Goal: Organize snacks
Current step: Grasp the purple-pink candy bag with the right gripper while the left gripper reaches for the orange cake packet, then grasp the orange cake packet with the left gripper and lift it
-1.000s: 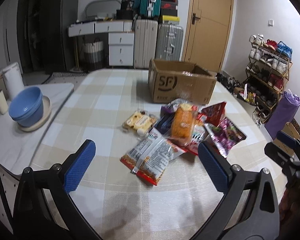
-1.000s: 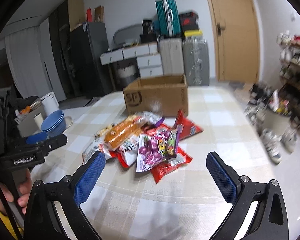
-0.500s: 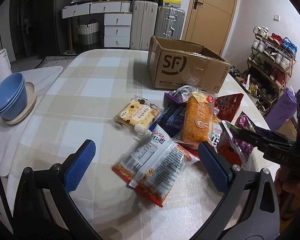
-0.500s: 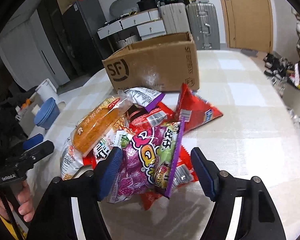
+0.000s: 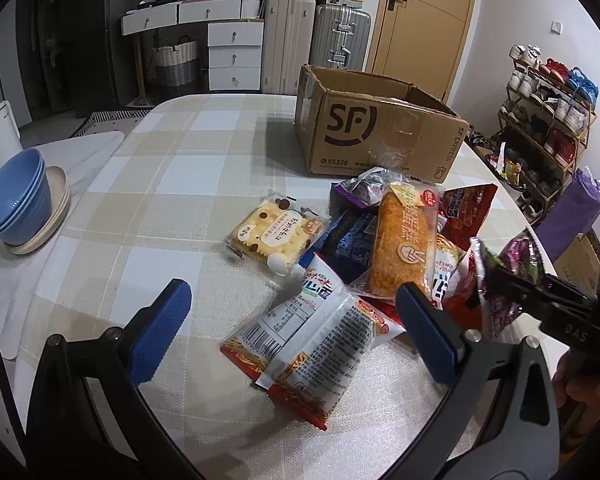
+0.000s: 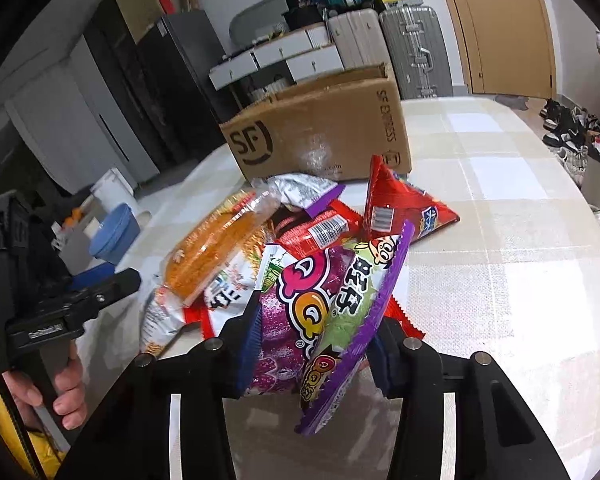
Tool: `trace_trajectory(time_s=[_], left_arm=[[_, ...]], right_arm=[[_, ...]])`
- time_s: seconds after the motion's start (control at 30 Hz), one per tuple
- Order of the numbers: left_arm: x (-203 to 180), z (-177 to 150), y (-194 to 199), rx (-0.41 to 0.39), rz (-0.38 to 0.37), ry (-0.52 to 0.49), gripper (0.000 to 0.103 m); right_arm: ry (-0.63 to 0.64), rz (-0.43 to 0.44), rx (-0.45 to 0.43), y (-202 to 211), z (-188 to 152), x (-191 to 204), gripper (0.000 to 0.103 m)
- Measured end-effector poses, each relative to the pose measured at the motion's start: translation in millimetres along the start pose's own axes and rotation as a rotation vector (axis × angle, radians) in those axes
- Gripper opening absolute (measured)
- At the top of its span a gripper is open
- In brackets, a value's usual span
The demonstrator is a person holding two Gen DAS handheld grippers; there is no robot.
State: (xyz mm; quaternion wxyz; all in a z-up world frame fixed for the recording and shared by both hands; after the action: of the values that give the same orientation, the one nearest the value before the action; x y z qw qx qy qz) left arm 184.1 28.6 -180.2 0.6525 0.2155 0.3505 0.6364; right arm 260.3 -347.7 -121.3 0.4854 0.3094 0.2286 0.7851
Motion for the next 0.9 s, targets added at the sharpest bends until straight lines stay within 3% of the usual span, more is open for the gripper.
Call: trace_trajectory(time_s=[0.27,0.43,0.67,0.83,0.87,0.9], left_arm=[[-20.7,8.2,13.7,-0.023,-0.029,-0.049,0.102],[-49.0,20.3,1.3,-0.008,-0.069,-0.116,0.101],[-65.2,25.3,-37.3,0.063,-0.038,-0.18,0.091],[-75.3,17.9,-52.8,0.123,-0.083,-0.193,0.057],[-76.6,16.5,-54.3,0.134,-0.097,-0.191,0.044],[-76.4,16.1,-54.7,0.137,-0.101,-0.187,0.037]], right_arm=[[-0.067,0.118,-0.177,40.2,8.5,-5.4,0.046],[-0.063,0.117,-0.21,49.9,5.1,-7.0,0.046],[-0.049,0.116,-0.216,55.8,-3.0,-4.8,0.046],[-0.046,0.121,-0.222,58.9,-4.4,-2.7,0.046],[-0.042,0.123,-0.222,59.8,-4.8,-1.0,0.046],[-0.039,0.121,-0.219,57.9,-5.0,-1.0,0.046]])
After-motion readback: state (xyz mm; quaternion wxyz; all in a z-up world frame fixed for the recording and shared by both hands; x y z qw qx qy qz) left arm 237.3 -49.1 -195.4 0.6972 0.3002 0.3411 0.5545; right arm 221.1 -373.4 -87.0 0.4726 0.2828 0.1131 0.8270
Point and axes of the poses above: each gripper's, at about its wrist camera, not at the fingertips, and y roughly against the way its jaws point, x to its left, z to its top, the point moved 8 cm from there along -y, roughly the way its jaws point, and after that the axes turned 7 degrees about y, right-handed, at the moved point
